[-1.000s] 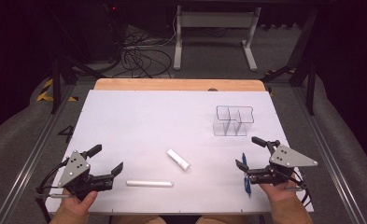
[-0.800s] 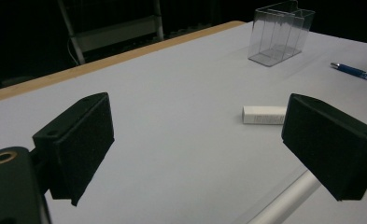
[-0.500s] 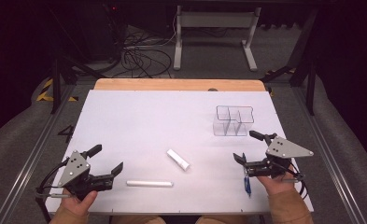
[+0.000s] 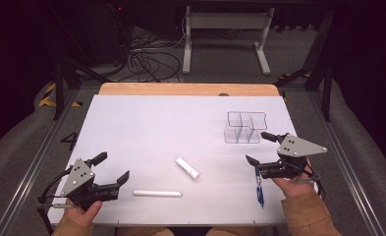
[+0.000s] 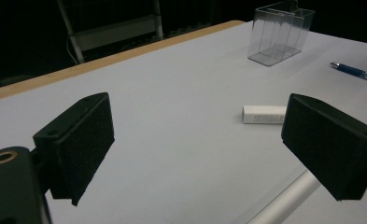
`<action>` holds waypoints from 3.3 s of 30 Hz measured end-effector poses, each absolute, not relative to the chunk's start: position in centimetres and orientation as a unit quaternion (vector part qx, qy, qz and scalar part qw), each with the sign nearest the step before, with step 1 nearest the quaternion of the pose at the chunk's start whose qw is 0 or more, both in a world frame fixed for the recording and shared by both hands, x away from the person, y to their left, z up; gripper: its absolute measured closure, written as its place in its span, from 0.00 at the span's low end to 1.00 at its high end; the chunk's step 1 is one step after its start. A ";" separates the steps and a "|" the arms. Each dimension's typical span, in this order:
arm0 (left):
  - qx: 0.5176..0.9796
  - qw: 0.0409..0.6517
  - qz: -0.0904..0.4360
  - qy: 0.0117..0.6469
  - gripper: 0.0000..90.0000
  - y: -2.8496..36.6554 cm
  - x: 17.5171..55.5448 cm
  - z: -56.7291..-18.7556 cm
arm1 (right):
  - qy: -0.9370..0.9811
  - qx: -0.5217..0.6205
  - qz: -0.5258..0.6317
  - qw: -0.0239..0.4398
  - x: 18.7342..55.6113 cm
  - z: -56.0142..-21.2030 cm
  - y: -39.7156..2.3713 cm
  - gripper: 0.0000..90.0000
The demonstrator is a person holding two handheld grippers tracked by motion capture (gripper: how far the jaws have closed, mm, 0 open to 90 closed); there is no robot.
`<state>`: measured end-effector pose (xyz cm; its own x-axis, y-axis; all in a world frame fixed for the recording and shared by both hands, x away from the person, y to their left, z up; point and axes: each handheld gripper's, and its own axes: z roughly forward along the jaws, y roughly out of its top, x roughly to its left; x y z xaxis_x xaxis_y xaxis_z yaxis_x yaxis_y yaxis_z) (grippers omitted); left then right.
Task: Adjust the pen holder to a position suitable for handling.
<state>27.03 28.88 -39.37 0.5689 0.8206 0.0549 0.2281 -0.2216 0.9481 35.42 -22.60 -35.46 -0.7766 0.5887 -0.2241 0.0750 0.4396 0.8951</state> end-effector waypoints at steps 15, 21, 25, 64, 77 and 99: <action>0.726 0.508 0.291 0.362 0.11 28.9 27.1 -39.4 | 0.838 0.210 0.432 0.259 38.7 -34.9 -22.1 0.26; 0.727 0.506 0.292 0.360 0.11 28.9 27.1 -39.4 | 0.849 0.210 0.411 0.256 40.2 -34.9 -22.0 0.28; 0.726 0.507 0.291 0.362 0.11 28.9 27.1 -39.4 | 0.853 0.214 0.405 0.251 41.0 -34.9 -21.8 0.30; 0.727 0.505 0.289 0.364 0.12 29.0 27.2 -39.5 | 0.896 0.218 0.334 0.198 47.1 -36.2 -21.0 0.43; 0.727 0.505 0.289 0.364 0.12 29.1 27.2 -39.5 | 0.917 0.203 0.289 0.184 48.6 -37.2 -20.1 0.53; 0.727 0.504 0.290 0.365 0.12 29.1 27.2 -39.6 | 0.939 0.191 0.235 0.160 49.9 -39.0 -19.1 0.68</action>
